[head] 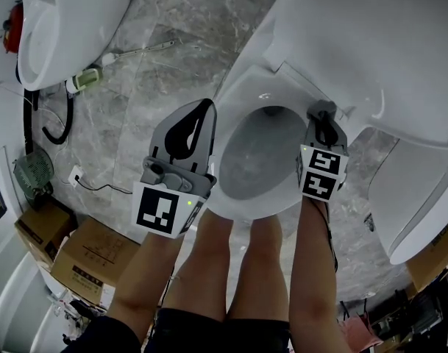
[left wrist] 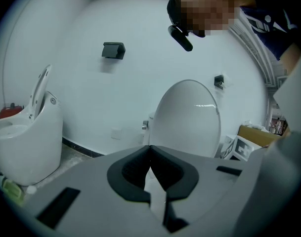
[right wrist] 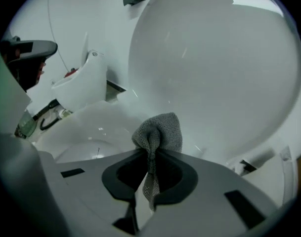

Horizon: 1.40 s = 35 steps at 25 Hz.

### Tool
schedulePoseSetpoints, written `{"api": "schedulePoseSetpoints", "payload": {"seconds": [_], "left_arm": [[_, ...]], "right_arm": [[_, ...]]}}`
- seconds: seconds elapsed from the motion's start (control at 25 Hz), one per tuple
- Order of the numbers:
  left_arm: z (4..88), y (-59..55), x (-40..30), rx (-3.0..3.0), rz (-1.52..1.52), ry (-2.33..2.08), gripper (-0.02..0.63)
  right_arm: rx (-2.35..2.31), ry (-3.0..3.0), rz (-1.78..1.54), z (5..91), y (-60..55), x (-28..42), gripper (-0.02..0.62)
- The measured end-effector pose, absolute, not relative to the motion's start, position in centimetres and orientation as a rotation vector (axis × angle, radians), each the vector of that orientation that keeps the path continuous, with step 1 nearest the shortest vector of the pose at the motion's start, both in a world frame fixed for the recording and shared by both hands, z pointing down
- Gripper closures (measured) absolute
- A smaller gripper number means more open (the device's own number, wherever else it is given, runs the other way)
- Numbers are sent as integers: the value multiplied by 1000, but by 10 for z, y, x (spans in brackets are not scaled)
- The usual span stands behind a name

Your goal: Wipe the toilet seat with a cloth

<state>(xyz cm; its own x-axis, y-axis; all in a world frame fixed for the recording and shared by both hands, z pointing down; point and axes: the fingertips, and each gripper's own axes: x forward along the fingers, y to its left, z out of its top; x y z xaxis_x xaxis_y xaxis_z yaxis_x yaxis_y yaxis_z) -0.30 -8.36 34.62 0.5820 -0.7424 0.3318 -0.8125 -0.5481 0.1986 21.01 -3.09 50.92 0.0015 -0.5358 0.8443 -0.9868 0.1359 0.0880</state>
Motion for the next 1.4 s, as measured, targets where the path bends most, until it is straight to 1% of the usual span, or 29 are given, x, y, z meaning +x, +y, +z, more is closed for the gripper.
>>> {"api": "schedulePoseSetpoints", "payload": {"seconds": [0.16, 0.28, 0.48, 0.68, 0.84, 0.96, 1.04, 1.16, 1.28, 1.4], "left_arm": [[345, -85, -1, 2492, 296, -1260, 594], [344, -85, -1, 2497, 293, -1259, 594], [335, -87, -4, 2478, 248, -1291, 594], [335, -81, -15, 2496, 293, -1285, 594], [335, -78, -27, 2481, 297, -1308, 594], [338, -73, -28, 2472, 305, -1313, 594], [339, -71, -23, 2469, 305, -1309, 594], [337, -69, -18, 2483, 306, -1292, 594], [333, -69, -18, 2478, 294, -1297, 594], [328, -70, -16, 2474, 278, -1305, 594]], "right_arm": [[1579, -1477, 785, 509, 17, 259, 543], [1564, -1443, 772, 510, 23, 262, 543], [1382, -1566, 713, 524, -9, 212, 543], [1245, -1719, 684, 543, -43, 139, 543], [1164, -1878, 627, 534, -56, 78, 543], [1104, -1952, 589, 527, -59, 60, 543], [1136, -1908, 601, 531, -59, 78, 543], [1236, -1743, 670, 541, -46, 132, 544], [1215, -1599, 673, 547, -8, 177, 545], [1208, -1483, 634, 535, 32, 212, 545]]}}
